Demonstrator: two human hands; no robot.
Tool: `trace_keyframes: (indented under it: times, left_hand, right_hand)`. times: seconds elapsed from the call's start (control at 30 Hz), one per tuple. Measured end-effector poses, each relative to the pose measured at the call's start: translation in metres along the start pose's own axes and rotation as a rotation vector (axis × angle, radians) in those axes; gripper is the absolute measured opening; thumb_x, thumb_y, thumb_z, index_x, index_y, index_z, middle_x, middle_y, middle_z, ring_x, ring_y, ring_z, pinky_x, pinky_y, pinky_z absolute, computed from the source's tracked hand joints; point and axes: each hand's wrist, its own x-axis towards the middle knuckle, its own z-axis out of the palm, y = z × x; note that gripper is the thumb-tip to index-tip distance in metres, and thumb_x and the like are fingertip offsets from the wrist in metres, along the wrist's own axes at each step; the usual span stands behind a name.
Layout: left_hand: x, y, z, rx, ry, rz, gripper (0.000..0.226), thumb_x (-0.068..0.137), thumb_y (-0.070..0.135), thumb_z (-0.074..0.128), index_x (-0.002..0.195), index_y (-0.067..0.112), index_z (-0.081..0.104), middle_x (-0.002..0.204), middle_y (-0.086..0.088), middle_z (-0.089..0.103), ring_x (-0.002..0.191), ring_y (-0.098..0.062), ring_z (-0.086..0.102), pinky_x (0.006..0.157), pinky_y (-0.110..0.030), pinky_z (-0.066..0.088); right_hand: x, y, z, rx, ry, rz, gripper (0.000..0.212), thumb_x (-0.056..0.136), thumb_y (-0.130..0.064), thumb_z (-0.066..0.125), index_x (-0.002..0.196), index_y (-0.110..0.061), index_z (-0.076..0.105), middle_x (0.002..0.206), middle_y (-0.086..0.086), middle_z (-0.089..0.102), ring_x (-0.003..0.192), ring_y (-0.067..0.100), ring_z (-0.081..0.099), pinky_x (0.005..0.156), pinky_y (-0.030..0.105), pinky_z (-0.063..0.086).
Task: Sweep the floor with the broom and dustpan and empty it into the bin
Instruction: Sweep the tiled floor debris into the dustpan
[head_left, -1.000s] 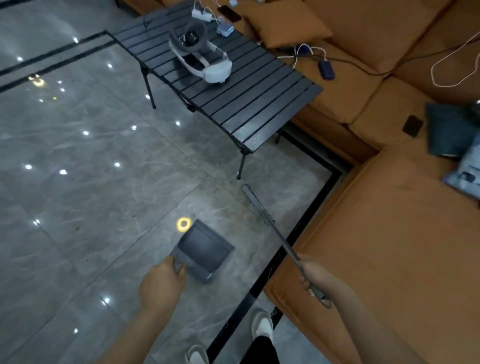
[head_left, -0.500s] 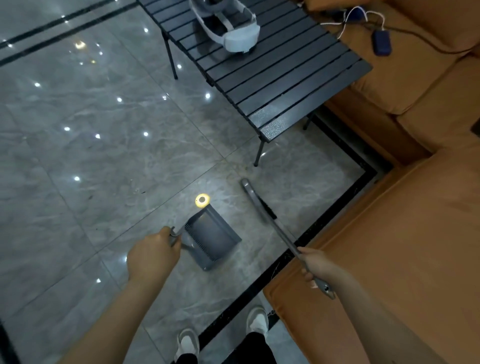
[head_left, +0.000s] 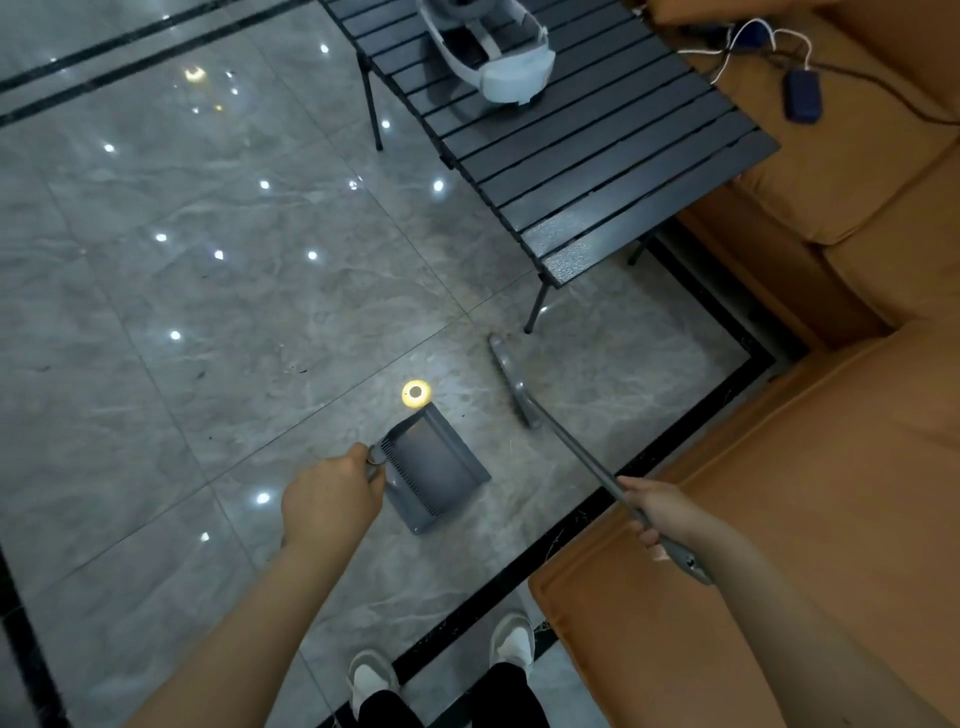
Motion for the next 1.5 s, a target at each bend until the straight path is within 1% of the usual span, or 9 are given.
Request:
trace_keyframes:
  times: [0.27,0.5,0.6,0.77,0.9,1.07,1.3,1.4,1.5]
  left_hand:
    - [0.008,-0.016,-0.003,0.029,0.045,0.006,0.026,0.089,0.028,0.054,0.087,0.004,0.063,0.067,-0.017,0.067,0.060,-0.035,0.063,0.050,-0.027,0.032]
    - [0.006,-0.023,-0.004,0.027,0.038,0.025,0.031,0.092,0.033,0.049,0.092,0.005,0.062,0.072,-0.016,0.068,0.064,-0.034,0.063,0.049,-0.027,0.032]
    - [0.005,-0.026,-0.005,0.026,0.036,0.021,0.031,0.093,0.035,0.047,0.094,0.007,0.061,0.074,-0.015,0.068,0.066,-0.034,0.063,0.044,-0.024,0.024]
    - [0.004,-0.028,-0.008,0.063,0.010,0.023,0.032,0.094,0.037,0.042,0.099,0.010,0.059,0.086,-0.011,0.069,0.077,-0.033,0.064,0.049,-0.026,0.028]
    - [0.002,-0.028,-0.012,0.049,-0.030,0.022,0.031,0.094,0.037,0.041,0.104,0.012,0.056,0.088,-0.011,0.068,0.079,-0.031,0.064,0.055,-0.029,0.035]
    - [-0.016,-0.057,-0.010,-0.058,-0.034,-0.029,0.031,0.093,0.036,0.045,0.102,0.010,0.058,0.088,-0.012,0.068,0.080,-0.031,0.064,0.057,-0.029,0.035]
    - [-0.068,-0.140,-0.010,-0.233,0.002,-0.168,0.028,0.091,0.036,0.049,0.102,0.014,0.062,0.085,-0.013,0.069,0.078,-0.033,0.064,0.055,-0.028,0.037]
    - [-0.086,-0.180,-0.015,-0.299,0.033,-0.277,0.028,0.089,0.037,0.053,0.099,0.015,0.065,0.081,-0.013,0.070,0.076,-0.034,0.065,0.057,-0.032,0.045]
    - [-0.099,-0.223,-0.021,-0.340,0.104,-0.380,0.026,0.086,0.035,0.058,0.099,0.014,0.068,0.077,-0.016,0.070,0.074,-0.037,0.065,0.060,-0.036,0.049]
  right_hand:
    - [-0.012,0.005,0.044,-0.018,-0.248,0.086,0.043,0.101,-0.007,0.036,0.144,-0.013,0.037,0.063,0.005,0.040,0.024,0.004,0.036,0.027,0.012,0.028]
    - [0.000,-0.030,0.022,-0.066,-0.091,0.064,0.043,0.102,-0.013,0.035,0.144,-0.024,0.040,0.055,0.005,0.041,0.024,0.009,0.030,0.029,0.014,0.031]
    - [0.003,-0.028,0.039,-0.107,-0.063,0.077,0.043,0.102,-0.012,0.033,0.144,-0.022,0.039,0.058,0.005,0.040,0.023,0.009,0.029,0.030,0.014,0.031]
    - [-0.007,0.000,0.072,-0.087,-0.266,0.134,0.044,0.102,-0.010,0.034,0.144,-0.021,0.039,0.057,0.003,0.036,0.027,0.006,0.030,0.029,0.013,0.030]
    - [-0.022,0.000,0.078,0.102,-0.428,0.215,0.038,0.103,-0.013,0.033,0.140,-0.022,0.040,0.045,0.002,0.037,0.025,0.005,0.029,0.025,0.013,0.028]
    - [-0.033,-0.011,0.080,0.167,-0.345,0.182,0.036,0.103,-0.013,0.033,0.136,-0.023,0.040,0.049,0.004,0.036,0.025,0.006,0.029,0.024,0.014,0.027]
    - [-0.042,-0.017,0.104,0.518,-0.277,0.159,0.041,0.103,-0.022,0.030,0.142,-0.032,0.036,0.039,0.004,0.037,0.019,0.006,0.028,0.022,0.013,0.023]
    - [-0.038,-0.023,0.127,0.499,-0.243,0.136,0.043,0.103,-0.023,0.029,0.146,-0.030,0.031,0.036,0.002,0.036,0.018,0.006,0.027,0.021,0.014,0.021]
    - [-0.034,-0.035,0.164,0.293,-0.177,0.069,0.044,0.104,-0.018,0.027,0.148,-0.021,0.029,0.035,0.002,0.037,0.019,0.006,0.028,0.022,0.011,0.024]
